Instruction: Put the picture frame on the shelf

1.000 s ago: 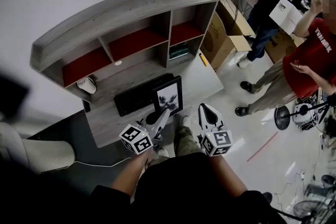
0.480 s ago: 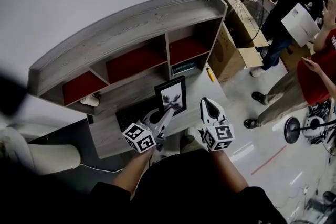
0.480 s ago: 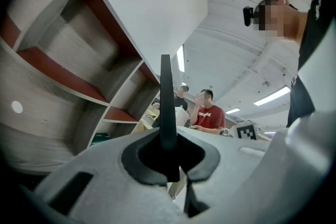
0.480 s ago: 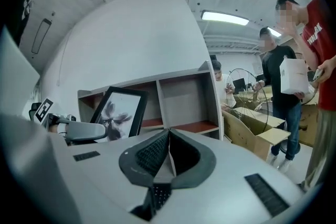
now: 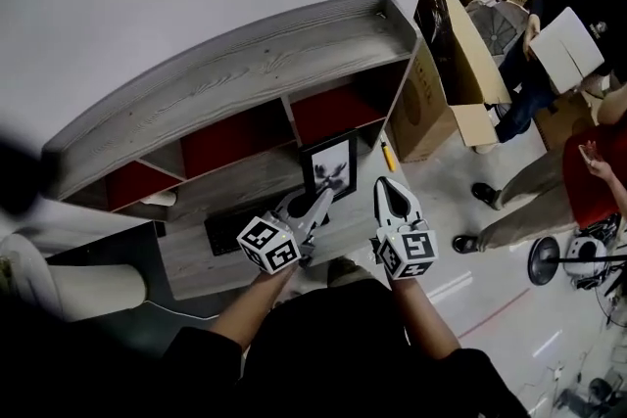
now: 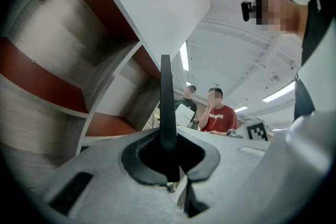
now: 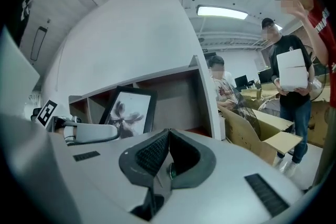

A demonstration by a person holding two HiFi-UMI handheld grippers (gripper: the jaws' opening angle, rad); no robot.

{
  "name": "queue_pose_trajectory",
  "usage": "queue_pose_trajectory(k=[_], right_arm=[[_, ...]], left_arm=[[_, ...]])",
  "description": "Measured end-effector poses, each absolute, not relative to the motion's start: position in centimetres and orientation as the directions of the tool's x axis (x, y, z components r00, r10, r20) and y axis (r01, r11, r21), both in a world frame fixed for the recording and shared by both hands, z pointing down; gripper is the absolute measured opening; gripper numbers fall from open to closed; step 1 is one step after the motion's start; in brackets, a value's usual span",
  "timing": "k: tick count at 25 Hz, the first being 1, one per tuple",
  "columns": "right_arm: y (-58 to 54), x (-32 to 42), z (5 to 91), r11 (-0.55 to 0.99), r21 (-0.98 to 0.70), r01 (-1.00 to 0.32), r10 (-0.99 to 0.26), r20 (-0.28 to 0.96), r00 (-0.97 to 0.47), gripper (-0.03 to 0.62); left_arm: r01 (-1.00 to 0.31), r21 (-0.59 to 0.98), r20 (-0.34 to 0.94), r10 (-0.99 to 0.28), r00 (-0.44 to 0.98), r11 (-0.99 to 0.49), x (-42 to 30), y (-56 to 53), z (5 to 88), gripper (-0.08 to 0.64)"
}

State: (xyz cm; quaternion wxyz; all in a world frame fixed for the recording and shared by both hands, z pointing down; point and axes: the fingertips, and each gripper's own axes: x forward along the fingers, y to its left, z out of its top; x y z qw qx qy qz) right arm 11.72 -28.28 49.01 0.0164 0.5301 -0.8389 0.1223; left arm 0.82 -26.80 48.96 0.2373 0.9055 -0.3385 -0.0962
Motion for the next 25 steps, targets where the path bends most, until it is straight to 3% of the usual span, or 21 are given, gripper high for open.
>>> queue_pose_trajectory(k=[16, 25], right_arm=[[-36.8, 16.1, 52.3, 0.454, -0.224, -0.863, -0.852, 0.176, -0.493, 0.014], [-37.4, 16.5, 53.0, 0.453, -0.24, -0.858, -0.846, 0.186, -0.499, 0.014]], left_arm=[[-0.678, 0.43, -0.013, -0.755, 0.656, -0.596, 6.5, -42.2, 51.1, 0.031], [-0.655, 0.431, 0.019, -0.72, 0.694, -0.621, 8.6, -46.8, 51.7, 0.031]])
